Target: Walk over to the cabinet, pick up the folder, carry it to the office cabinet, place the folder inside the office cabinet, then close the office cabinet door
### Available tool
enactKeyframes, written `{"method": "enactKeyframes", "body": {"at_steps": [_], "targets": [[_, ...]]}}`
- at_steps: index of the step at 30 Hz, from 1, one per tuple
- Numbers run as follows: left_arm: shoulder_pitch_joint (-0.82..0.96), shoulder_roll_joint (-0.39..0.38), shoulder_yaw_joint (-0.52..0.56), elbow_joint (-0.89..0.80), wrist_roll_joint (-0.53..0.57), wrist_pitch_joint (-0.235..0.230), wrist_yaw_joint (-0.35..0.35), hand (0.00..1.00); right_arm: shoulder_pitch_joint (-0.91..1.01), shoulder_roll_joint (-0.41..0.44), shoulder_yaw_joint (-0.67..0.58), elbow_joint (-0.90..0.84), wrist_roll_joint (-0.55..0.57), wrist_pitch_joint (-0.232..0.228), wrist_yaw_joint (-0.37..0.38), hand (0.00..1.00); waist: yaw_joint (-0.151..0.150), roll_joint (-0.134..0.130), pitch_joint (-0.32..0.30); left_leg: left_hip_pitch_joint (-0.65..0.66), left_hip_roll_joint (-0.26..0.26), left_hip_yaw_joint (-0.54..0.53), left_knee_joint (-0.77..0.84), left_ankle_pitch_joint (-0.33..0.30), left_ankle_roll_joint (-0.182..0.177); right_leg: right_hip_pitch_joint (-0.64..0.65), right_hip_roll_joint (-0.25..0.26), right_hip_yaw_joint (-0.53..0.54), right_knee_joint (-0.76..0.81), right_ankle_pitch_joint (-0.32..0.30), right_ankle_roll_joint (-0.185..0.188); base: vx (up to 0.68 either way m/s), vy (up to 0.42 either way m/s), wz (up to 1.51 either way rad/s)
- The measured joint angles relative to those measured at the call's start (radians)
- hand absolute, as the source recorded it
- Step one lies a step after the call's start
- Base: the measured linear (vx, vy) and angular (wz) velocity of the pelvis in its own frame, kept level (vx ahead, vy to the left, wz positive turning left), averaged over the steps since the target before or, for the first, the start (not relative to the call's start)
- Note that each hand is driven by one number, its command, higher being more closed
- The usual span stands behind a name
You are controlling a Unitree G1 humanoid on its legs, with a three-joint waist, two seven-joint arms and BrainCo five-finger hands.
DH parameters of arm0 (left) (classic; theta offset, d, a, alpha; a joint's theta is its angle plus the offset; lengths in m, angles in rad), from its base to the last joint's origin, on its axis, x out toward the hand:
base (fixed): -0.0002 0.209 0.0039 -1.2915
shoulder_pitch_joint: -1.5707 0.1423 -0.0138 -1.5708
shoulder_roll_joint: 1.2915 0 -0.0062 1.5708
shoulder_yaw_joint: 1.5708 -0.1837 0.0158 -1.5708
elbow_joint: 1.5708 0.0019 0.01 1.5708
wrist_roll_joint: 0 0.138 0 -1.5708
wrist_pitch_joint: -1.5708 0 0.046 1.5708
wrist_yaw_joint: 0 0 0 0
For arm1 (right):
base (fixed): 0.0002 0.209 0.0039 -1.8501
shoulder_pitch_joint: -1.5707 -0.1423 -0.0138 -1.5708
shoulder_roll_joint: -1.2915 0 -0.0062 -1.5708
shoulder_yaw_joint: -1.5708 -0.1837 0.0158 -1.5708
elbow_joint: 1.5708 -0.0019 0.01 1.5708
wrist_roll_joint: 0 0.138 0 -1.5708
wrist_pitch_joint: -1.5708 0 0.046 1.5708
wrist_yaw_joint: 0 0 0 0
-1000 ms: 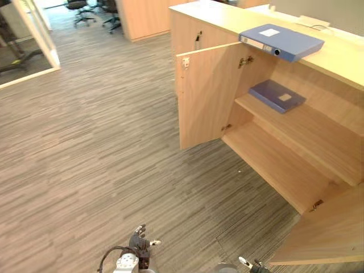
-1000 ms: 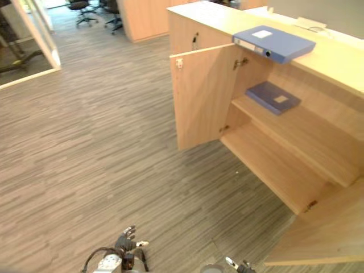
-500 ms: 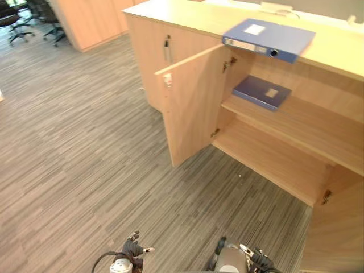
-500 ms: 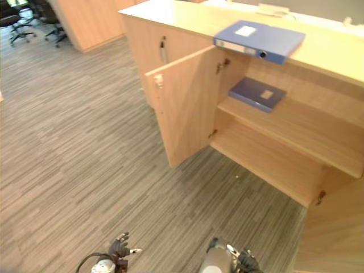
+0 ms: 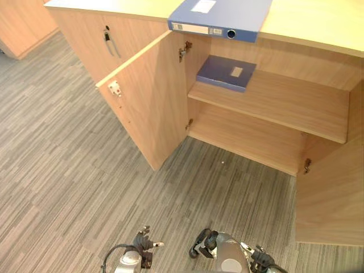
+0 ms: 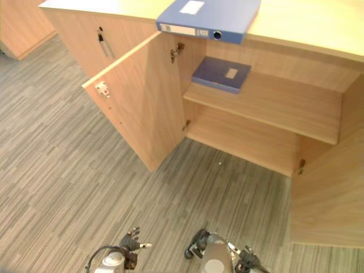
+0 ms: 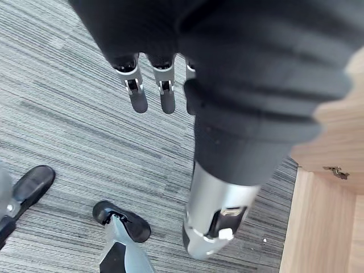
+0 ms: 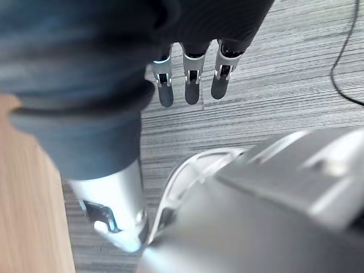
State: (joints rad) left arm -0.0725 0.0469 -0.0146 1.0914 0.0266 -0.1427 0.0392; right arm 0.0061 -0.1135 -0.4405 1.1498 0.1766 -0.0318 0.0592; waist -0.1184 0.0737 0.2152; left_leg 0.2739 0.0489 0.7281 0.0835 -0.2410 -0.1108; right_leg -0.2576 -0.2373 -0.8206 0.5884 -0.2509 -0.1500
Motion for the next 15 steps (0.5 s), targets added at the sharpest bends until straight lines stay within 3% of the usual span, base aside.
{"method": "enactKeyframes", "body": {"at_steps": [1, 3, 4, 5, 7, 11, 15], "targets": [[-0.008, 0.001, 0.0, 0.0, 0.0, 0.0, 0.0, 0.0, 0.004, 0.002, 0.001, 0.0, 0.003, 0.0, -0.001, 0.0, -0.001, -0.003, 0.0, -0.008, 0.024, 0.022, 0.061, -0.021, -0.01, 0.012, 0.015, 0.002, -0.014, -0.014, 0.011, 0.14, -0.026, -0.46], [-0.024, 0.003, 0.0, -0.002, -0.001, 0.0, 0.0, 0.0, 0.004, 0.006, 0.003, 0.0, 0.009, 0.0, -0.002, 0.0, 0.004, -0.012, 0.006, -0.065, 0.121, 0.053, 0.337, -0.079, 0.017, 0.047, 0.049, 0.013, -0.055, -0.043, 0.023, 0.18, -0.099, -0.46], [-0.023, 0.005, 0.0, -0.002, -0.001, 0.0, -0.001, 0.0, 0.004, 0.007, 0.007, -0.001, 0.012, -0.001, -0.002, 0.0, 0.006, -0.013, 0.006, -0.089, 0.169, 0.057, 0.453, -0.084, 0.029, 0.059, 0.064, 0.027, -0.067, -0.043, 0.023, 0.18, -0.11, -0.64], [-0.017, 0.006, 0.0, -0.003, -0.002, 0.0, 0.0, 0.0, 0.004, 0.007, 0.013, -0.001, 0.019, -0.001, -0.003, 0.0, 0.014, -0.009, 0.004, -0.139, 0.276, 0.049, 0.691, -0.055, 0.068, 0.086, 0.106, 0.063, -0.088, -0.044, 0.02, 0.17, -0.061, -0.82], [-0.019, 0.007, -0.002, -0.016, -0.006, 0.0, 0.0, 0.0, -0.007, 0.002, 0.044, -0.01, 0.024, -0.007, -0.004, 0.0, 0.019, -0.006, 0.002, -0.201, 0.347, -0.002, 0.849, -0.058, 0.06, 0.102, 0.151, 0.106, -0.108, -0.047, 0.016, 0.17, -0.004, -0.88], [-0.021, 0.007, 0.0, -0.055, -0.007, -0.005, 0.002, 0.0, -0.031, -0.002, 0.077, -0.011, 0.027, -0.011, -0.011, 0.0, 0.025, -0.014, 0.003, -0.295, 0.334, -0.052, 0.787, -0.089, 0.058, 0.126, 0.199, 0.202, -0.197, -0.015, 0.03, 0.11, 0.018, -0.7], [0.015, 0.005, 0.005, -0.07, -0.023, -0.005, 0.011, 0.0, -0.046, -0.002, 0.117, -0.009, 0.027, -0.011, -0.01, 0.0, 0.054, -0.026, 0.004, -0.363, 0.257, -0.213, 0.529, -0.095, 0.056, 0.199, 0.234, 0.338, -0.326, 0.043, 0.072, 0.08, 0.042, -0.91]]}}
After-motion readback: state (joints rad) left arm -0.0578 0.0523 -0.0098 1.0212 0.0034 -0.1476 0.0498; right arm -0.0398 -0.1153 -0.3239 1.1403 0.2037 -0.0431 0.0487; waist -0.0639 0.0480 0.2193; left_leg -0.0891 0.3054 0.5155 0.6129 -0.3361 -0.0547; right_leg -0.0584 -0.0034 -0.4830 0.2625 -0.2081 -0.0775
